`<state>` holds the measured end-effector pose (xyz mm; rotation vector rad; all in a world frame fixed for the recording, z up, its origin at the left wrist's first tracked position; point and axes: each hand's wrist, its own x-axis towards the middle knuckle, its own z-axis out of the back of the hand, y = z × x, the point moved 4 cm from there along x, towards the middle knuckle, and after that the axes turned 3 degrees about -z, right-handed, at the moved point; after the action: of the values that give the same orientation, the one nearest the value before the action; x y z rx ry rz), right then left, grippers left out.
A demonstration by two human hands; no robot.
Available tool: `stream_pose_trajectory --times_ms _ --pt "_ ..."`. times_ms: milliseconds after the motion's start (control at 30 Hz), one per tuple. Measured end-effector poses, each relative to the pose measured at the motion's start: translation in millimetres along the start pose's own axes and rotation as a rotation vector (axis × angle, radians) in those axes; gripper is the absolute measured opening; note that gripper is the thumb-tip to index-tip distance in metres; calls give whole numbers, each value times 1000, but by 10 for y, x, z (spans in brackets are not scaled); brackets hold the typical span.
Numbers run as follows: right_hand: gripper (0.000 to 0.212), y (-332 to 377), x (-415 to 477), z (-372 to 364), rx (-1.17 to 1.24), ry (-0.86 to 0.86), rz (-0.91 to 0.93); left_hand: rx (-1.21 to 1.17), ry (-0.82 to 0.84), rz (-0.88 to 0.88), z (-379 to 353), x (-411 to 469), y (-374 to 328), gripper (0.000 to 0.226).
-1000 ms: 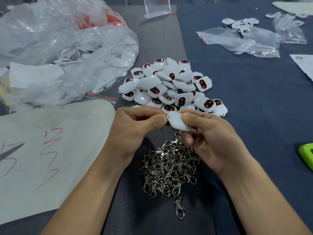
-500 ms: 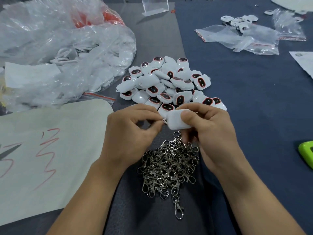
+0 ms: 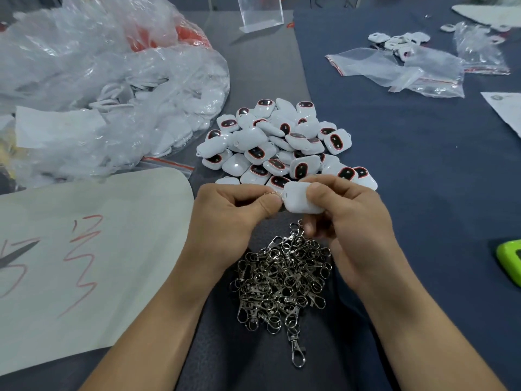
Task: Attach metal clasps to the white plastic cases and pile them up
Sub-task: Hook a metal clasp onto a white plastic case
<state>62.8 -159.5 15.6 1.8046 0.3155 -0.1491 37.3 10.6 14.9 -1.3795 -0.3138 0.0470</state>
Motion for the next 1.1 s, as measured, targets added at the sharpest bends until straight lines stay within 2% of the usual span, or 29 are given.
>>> stream_pose_trajectory --times_ms 133,200,267,367,433,500,733,867,967,1100 --pt "15 108 -102 -19 -537 -104 472 545 78 -365 -44 -77 -78 10" --pt "15 102 -130 -46 -597 -116 529 610 76 -439 -49 -98 -77 12" --pt "16 99 -76 -7 -418 -114 392 410 17 -311 10 -62 -62 17" --pt "17 45 17 46 -103 -94 75 126 0 -136 25 -9 -22 28" --pt "18 -6 32 45 0 -63 -56 38 30 -75 -2 8 -8 26" --pt "18 -40 33 32 94 -34 -133 73 46 -49 -9 16 16 25" --pt "20 -85 40 17 219 -36 -266 239 56 -27 -39 -35 -26 25" --pt "18 -86 36 4 227 -36 -287 168 8 -7 -30 -34 -32 19" --pt "14 -88 42 3 184 -52 -278 229 -61 -96 -25 -56 -98 14" --pt "15 -83 43 4 129 -49 -263 345 -100 -237 -29 -99 -153 21"
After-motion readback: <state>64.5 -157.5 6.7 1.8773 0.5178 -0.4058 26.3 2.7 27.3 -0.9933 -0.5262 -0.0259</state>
